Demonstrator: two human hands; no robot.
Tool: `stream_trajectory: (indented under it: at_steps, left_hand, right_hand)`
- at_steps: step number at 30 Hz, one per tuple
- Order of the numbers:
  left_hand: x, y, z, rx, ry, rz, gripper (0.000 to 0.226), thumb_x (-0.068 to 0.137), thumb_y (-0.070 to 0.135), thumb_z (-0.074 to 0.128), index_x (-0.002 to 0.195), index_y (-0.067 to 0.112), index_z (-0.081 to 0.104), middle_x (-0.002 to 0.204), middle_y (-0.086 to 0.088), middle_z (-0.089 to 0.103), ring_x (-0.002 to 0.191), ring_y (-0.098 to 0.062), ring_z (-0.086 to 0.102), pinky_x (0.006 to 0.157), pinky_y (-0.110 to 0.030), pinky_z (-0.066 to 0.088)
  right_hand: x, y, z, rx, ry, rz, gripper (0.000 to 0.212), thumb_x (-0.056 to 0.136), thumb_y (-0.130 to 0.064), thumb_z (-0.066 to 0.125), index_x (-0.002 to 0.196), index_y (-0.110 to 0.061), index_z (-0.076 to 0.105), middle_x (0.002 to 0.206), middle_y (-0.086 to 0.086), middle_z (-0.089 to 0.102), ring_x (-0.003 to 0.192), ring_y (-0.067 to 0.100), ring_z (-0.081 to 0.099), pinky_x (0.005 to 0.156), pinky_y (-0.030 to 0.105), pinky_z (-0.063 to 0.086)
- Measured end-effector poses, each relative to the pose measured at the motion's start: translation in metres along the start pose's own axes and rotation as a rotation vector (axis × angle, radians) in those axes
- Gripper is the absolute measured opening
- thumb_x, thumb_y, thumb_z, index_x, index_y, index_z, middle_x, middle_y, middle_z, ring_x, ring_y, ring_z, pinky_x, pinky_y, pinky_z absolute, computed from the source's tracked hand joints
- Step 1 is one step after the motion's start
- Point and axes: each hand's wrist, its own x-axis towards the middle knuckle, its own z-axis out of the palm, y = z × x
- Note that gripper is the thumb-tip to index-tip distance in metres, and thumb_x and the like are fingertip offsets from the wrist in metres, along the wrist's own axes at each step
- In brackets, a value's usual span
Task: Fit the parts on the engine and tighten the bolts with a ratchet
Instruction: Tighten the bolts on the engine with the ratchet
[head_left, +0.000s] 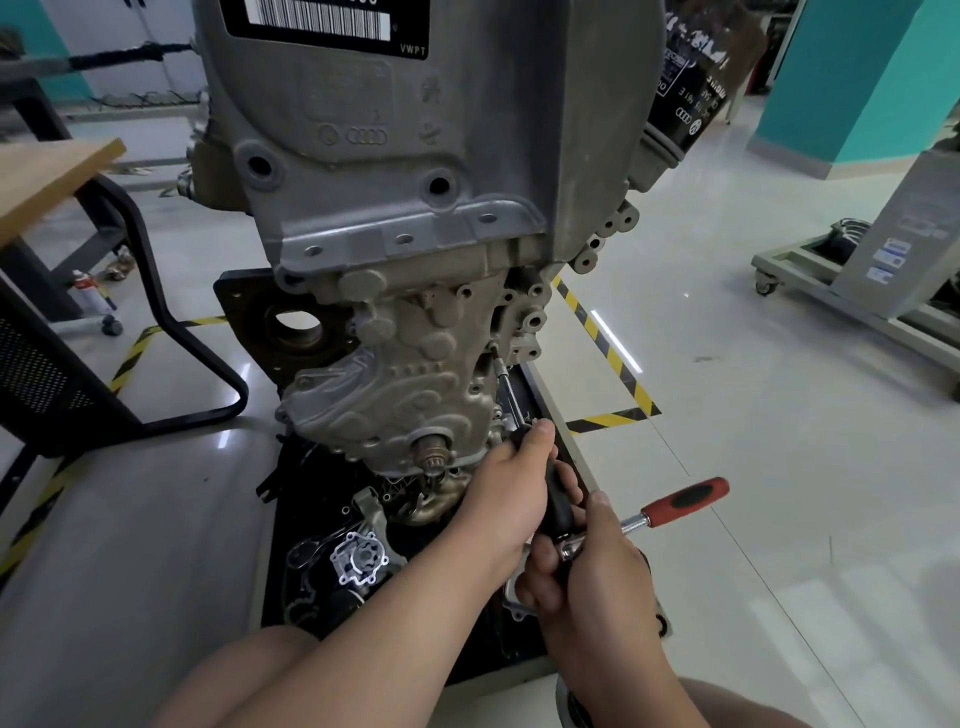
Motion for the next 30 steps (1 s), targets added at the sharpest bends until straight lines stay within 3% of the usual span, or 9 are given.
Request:
stream_trajectory:
  at_steps: [5,8,10,16,21,24,27,30]
  left_hand:
    - [0.000,0.000,-0.002,0.036,0.002,0.001,0.037,0.099,0.039,0.049,0.077,0.010,0.049,0.052,-0.001,0.059,0.043,-0.020,0.056,0.044,-0.022,0.046]
    - [0.002,-0.002,-0.002,0.088,0.025,0.025,0.038,0.098,0.042,0.050,0.074,0.012,0.051,0.052,0.001,0.060,0.050,-0.018,0.057,0.055,-0.028,0.050]
    - [0.002,-0.003,-0.002,0.116,0.042,0.035,0.040,0.098,0.042,0.050,0.069,0.014,0.052,0.052,0.002,0.059,0.053,-0.016,0.058,0.060,-0.031,0.049]
    - [0.001,0.000,-0.002,0.123,0.026,0.043,0.061,0.099,0.041,0.047,0.041,0.027,0.058,0.048,0.004,0.057,0.049,-0.013,0.058,0.056,-0.026,0.047]
    - [0.001,0.001,-0.004,0.143,0.016,0.056,0.065,0.100,0.039,0.045,0.038,0.028,0.057,0.046,0.003,0.056,0.048,-0.013,0.057,0.051,-0.023,0.048]
    - [0.001,0.000,-0.002,0.137,0.039,0.026,0.055,0.099,0.041,0.047,0.049,0.023,0.059,0.047,0.003,0.056,0.049,-0.016,0.057,0.054,-0.027,0.048]
    - [0.003,-0.001,0.002,0.139,0.063,0.010,0.040,0.100,0.038,0.046,0.071,0.011,0.054,0.046,0.006,0.055,0.043,-0.011,0.054,0.046,-0.019,0.044]
    - [0.004,0.000,0.003,0.124,0.041,-0.024,0.034,0.098,0.039,0.047,0.081,0.011,0.058,0.046,0.006,0.054,0.045,-0.013,0.052,0.055,-0.023,0.045]
  right_hand:
    - [-0.001,0.001,0.002,0.116,-0.050,0.109,0.055,0.103,-0.042,0.034,0.071,-0.027,0.077,0.045,0.005,0.036,0.031,0.013,0.024,0.037,0.022,0.030]
    - [0.001,0.003,0.001,0.286,-0.100,0.211,0.044,0.103,-0.043,0.035,0.091,-0.022,0.072,0.046,0.002,0.032,0.030,0.010,0.021,0.036,0.021,0.027]
    - [0.003,0.005,0.000,0.354,-0.121,0.258,0.041,0.103,-0.044,0.035,0.094,-0.019,0.066,0.046,0.001,0.032,0.029,0.009,0.021,0.034,0.021,0.026]
    - [0.000,0.002,0.001,0.432,-0.205,0.369,0.039,0.100,-0.042,0.038,0.080,-0.019,0.062,0.046,-0.003,0.033,0.025,0.006,0.023,0.031,0.017,0.024]
    - [-0.004,-0.001,0.000,0.506,-0.264,0.456,0.060,0.098,-0.045,0.039,0.058,-0.012,0.069,0.044,-0.004,0.037,0.023,0.004,0.026,0.029,0.015,0.023]
    - [-0.001,0.003,-0.001,0.264,-0.113,0.282,0.050,0.101,-0.044,0.037,0.076,-0.017,0.072,0.046,0.001,0.038,0.026,0.009,0.025,0.032,0.019,0.026]
    - [-0.001,0.005,-0.007,-0.380,0.095,-0.149,0.046,0.099,-0.047,0.031,0.089,-0.020,0.066,0.054,0.003,0.058,0.041,0.017,0.051,0.042,0.027,0.041]
    - [-0.002,0.000,-0.014,-1.038,0.044,-0.564,0.044,0.086,-0.058,0.023,0.093,-0.031,0.057,0.065,-0.009,0.059,0.063,0.012,0.058,0.054,0.026,0.041]
